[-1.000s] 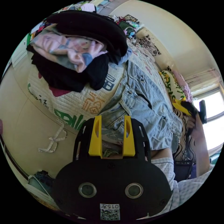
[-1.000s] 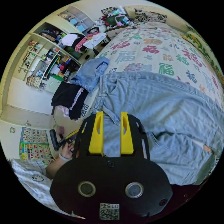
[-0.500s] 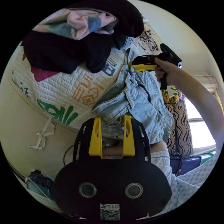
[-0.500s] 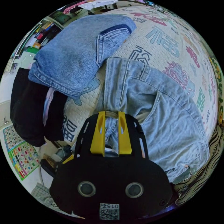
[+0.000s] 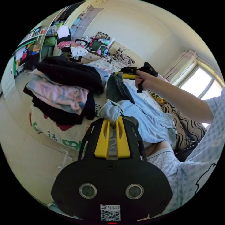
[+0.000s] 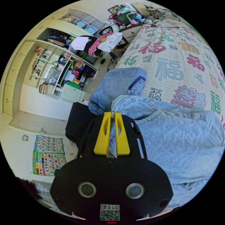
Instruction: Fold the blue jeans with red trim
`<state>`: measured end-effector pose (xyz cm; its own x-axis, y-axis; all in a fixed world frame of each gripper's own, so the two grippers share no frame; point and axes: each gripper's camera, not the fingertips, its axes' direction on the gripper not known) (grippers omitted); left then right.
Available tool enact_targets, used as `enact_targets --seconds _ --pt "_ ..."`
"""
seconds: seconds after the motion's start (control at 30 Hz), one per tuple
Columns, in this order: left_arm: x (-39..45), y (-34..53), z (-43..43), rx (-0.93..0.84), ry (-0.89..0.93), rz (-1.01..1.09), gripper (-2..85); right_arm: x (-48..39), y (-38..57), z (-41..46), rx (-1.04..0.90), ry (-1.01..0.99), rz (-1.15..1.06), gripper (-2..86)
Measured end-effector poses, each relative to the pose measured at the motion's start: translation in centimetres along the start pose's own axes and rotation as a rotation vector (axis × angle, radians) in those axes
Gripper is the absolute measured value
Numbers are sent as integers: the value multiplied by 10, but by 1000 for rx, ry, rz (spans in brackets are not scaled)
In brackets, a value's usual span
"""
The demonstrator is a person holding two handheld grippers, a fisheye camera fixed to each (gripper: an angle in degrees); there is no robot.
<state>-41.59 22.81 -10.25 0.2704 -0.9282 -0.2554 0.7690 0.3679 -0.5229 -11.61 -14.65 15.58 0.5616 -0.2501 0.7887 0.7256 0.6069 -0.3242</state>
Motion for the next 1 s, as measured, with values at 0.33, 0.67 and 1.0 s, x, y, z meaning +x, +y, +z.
enact_targets --seconds 0.33,0.67,1.0 --pt "13 51 30 -215 -17 -122 80 70 96 8 -102 26 36 82" --pt "108 33 23 -58 -201 99 86 183 322 -115 132 185 315 79" --pt "234 -18 42 203 -350 588 68 292 455 -160 248 231 519 75"
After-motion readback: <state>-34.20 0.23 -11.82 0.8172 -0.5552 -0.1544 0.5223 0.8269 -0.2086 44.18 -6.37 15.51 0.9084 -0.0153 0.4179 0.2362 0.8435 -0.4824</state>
